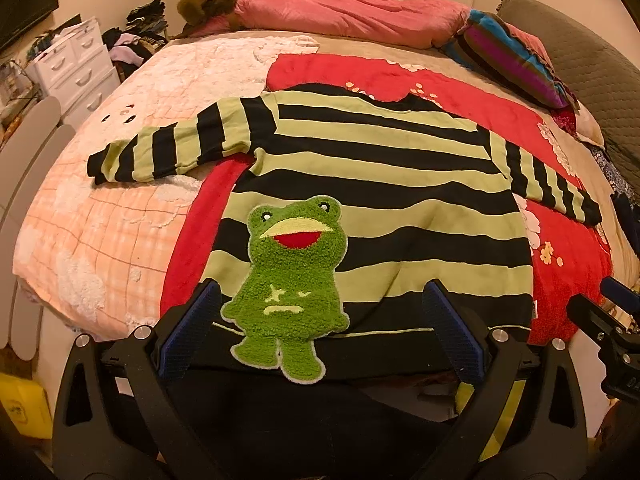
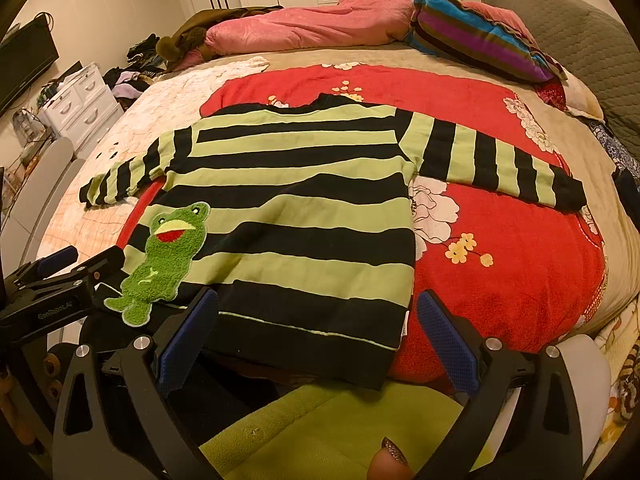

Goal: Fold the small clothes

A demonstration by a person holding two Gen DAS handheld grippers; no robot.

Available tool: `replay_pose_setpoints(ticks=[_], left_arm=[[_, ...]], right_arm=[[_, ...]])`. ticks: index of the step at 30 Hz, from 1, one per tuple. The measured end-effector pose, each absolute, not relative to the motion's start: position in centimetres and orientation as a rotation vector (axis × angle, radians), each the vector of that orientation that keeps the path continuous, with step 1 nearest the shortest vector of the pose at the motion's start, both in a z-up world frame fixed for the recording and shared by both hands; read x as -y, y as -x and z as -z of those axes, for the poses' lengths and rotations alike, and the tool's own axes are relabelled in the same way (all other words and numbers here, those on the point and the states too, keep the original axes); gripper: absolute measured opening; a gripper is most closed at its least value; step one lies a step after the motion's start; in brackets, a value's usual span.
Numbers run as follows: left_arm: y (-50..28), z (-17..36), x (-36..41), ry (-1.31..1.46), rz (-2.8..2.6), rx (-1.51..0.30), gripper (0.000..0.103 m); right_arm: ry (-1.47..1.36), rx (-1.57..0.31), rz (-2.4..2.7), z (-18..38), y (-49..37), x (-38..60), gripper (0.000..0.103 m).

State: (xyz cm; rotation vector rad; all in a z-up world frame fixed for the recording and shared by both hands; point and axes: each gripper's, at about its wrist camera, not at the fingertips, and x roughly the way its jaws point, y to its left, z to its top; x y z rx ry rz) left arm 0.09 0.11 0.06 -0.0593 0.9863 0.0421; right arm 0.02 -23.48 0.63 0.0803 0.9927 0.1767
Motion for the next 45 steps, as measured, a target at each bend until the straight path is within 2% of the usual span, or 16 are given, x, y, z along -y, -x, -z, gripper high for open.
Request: replay_pose_setpoints(ticks=[45], left_arm=[[-1.9, -0.6, -0.6, 0.048, -0.064, -0.975, 0.095]], right_arm=[[-0.126, -0.964, -0.137, -0.1, -2.3, 25.1, 0.099]])
